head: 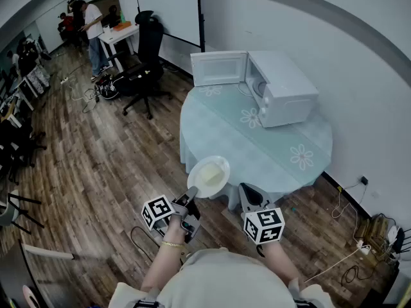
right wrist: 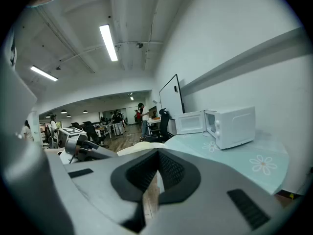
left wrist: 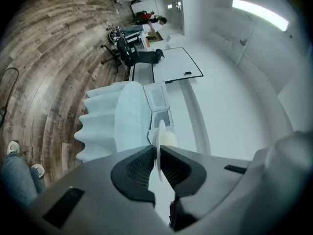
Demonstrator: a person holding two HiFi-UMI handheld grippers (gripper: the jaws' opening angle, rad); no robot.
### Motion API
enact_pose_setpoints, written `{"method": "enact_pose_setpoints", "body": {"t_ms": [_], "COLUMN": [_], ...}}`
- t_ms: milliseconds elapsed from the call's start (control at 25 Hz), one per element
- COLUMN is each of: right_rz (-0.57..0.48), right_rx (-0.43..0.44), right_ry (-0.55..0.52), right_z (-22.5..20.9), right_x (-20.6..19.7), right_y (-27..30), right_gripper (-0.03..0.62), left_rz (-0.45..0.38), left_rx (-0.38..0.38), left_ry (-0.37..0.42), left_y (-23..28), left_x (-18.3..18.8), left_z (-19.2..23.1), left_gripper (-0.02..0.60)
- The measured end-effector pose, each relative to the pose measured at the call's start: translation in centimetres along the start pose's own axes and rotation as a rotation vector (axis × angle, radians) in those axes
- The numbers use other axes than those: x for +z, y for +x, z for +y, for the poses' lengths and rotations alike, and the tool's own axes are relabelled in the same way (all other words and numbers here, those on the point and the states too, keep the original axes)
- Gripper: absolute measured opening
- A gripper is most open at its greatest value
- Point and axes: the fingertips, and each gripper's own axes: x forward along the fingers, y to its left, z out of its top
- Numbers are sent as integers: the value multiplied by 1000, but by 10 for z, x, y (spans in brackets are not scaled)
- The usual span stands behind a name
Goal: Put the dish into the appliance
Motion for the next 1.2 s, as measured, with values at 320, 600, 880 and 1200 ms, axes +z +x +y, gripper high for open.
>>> {"method": "enact_pose_setpoints", "body": {"t_ms": [320,600,880,1200], "right_rz": [25,26,15,23], "right_rx": [11,25,53,73], "right_ry": [-12,-11,21,21], "right_z": [16,15,11,6], "right_x": [-8,-11,-9,-13], "right_y": [-14,-18,-16,-15], "right_gripper": [6,6,6,6], "left_rz": [3,-8,-26,-48], "left_rx": [-18,-25,-24,-24], "left_ry": [-9,-11,-13,-20], "left_y": [-18,-17,-14,-11], "left_x": [-16,-22,-25,-29], "left_z": [-1,-3,-5,-5], "left_gripper": [38,38,38,38]}}
